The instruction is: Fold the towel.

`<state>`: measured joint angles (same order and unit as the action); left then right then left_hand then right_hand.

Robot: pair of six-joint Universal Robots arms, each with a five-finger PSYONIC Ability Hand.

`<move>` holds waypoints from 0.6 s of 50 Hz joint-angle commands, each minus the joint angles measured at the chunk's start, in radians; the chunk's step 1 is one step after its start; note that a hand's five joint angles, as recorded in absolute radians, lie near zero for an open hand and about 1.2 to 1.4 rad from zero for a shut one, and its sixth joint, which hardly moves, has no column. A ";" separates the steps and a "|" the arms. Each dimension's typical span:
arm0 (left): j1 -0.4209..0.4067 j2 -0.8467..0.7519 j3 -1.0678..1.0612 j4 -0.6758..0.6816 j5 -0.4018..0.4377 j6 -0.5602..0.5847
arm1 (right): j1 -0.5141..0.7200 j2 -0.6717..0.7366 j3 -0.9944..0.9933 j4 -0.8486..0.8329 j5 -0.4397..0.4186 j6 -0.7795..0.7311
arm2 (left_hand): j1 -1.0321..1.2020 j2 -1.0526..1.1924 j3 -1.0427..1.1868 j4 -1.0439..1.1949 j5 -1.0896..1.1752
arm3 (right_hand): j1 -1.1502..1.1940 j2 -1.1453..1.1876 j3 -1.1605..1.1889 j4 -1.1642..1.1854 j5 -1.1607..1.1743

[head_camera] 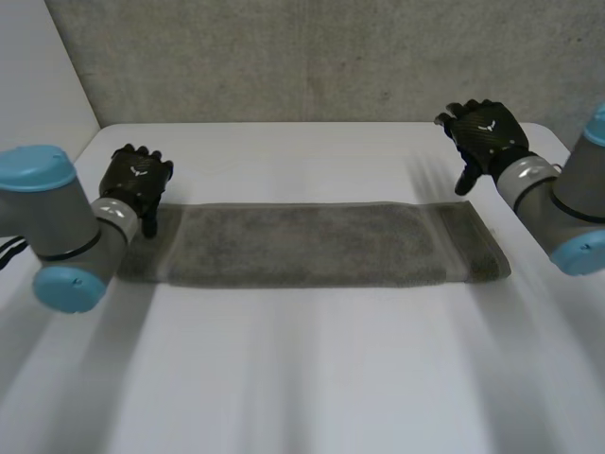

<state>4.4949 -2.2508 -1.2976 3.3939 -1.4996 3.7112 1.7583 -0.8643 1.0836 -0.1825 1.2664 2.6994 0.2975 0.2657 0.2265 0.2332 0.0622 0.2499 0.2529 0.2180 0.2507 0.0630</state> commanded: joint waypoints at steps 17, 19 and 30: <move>0.010 0.471 -0.517 -0.008 0.024 -0.304 | -0.118 -0.200 0.492 0.066 -0.051 -0.053 | -0.090 -0.058 -0.052 -0.059 -0.029 | 0.105 0.102 -0.044 -0.076 0.117; 0.010 0.471 -0.522 -0.008 0.024 -0.306 | -0.125 -0.176 0.487 0.055 -0.053 -0.070 | -0.090 -0.058 -0.052 -0.059 -0.029 | 0.140 0.137 -0.044 -0.076 0.153; 0.013 0.456 -0.529 -0.002 0.022 -0.307 | -0.125 -0.045 0.429 0.017 -0.051 -0.122 | -0.090 -0.058 -0.052 -0.059 -0.029 | 0.572 0.569 -0.044 -0.076 0.584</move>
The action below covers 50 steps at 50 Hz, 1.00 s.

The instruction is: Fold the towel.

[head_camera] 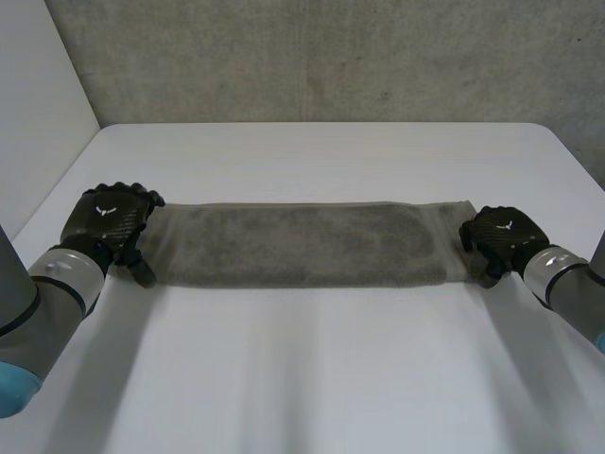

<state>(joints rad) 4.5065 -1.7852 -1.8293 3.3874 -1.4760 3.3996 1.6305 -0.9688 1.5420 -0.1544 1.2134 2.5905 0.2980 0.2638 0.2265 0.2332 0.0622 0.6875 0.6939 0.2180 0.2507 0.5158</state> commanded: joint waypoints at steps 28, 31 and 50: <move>0.020 0.003 -0.001 0.001 -0.001 0.003 | -0.279 -0.125 -0.190 0.085 -0.002 -0.165 | -0.102 -0.068 -0.052 -0.059 -0.041 | 0.709 0.702 -0.044 -0.076 0.706; 0.020 0.003 -0.002 0.000 -0.001 0.003 | -0.233 -0.154 -0.241 0.117 -0.003 -0.159 | -0.102 -0.068 -0.052 -0.059 -0.041 | 0.709 0.702 -0.044 -0.076 0.706; 0.019 0.001 -0.004 0.001 -0.003 0.003 | 0.629 0.085 -0.476 0.085 0.086 -0.145 | -0.102 -0.068 -0.052 -0.059 -0.041 | 0.709 0.702 -0.044 -0.076 0.706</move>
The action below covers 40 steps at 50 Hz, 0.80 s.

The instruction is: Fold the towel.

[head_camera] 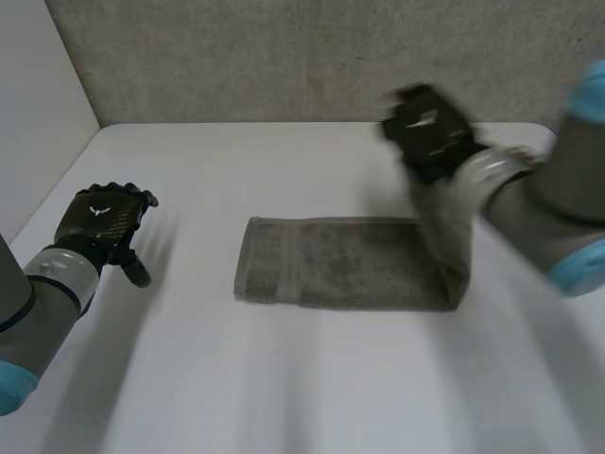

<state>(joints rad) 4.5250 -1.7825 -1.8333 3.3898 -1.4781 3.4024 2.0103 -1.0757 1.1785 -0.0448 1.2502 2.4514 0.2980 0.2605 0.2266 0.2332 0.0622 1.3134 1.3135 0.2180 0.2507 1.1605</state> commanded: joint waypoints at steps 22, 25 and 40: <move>-0.152 -0.055 0.177 0.003 -0.014 -0.008 | 0.121 -0.036 0.220 -0.098 0.147 0.263 | -0.102 -0.065 -0.052 -0.059 -0.041 | -1.139 -1.139 -0.044 -0.076 -1.161; -0.205 -0.072 0.209 0.006 -0.016 -0.020 | 0.084 -0.073 0.276 -0.099 0.138 0.288 | -0.102 -0.065 -0.052 -0.059 -0.041 | -1.139 -1.139 -0.044 -0.076 -1.161; -0.345 -0.233 0.287 0.006 -0.066 -0.051 | -0.206 -0.150 0.628 -0.177 -0.147 0.310 | -0.096 -0.059 -0.052 -0.059 -0.035 | -0.929 -0.929 -0.044 -0.076 -0.951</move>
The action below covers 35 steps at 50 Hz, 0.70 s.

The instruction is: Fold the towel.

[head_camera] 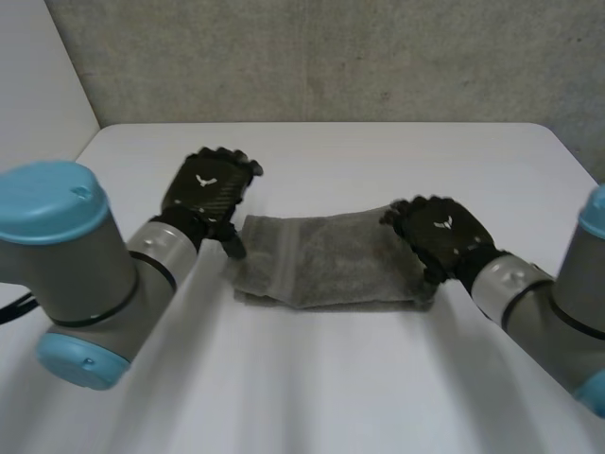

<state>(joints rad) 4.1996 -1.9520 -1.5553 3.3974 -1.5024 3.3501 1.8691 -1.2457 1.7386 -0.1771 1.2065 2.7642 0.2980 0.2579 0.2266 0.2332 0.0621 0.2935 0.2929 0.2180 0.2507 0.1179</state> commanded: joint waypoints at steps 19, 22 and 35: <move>-0.023 -0.070 -0.009 -0.001 -0.073 -0.011 | -0.085 0.212 0.032 -0.142 -0.099 -0.009 | -0.096 -0.056 -0.052 -0.059 -0.035 | 1.102 1.103 -0.044 -0.076 1.103; -0.020 -0.070 -0.009 -0.001 -0.075 -0.009 | -0.120 0.190 0.044 -0.133 -0.100 -0.011 | -0.096 -0.056 -0.052 -0.059 -0.035 | 1.103 1.103 -0.044 -0.076 1.104; -0.007 -0.051 -0.012 -0.009 -0.076 -0.011 | -0.362 0.005 0.105 0.081 -0.229 -0.199 | -0.102 -0.062 -0.052 -0.059 -0.041 | 1.103 1.103 -0.044 -0.076 1.104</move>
<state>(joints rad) 4.1881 -2.0110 -1.5661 3.3911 -1.5779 3.3395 1.6041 -1.1593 1.8480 -0.2382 1.0561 2.6916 0.2980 0.2575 0.2266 0.2332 0.0621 1.3082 1.2698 0.2180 0.2507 1.1652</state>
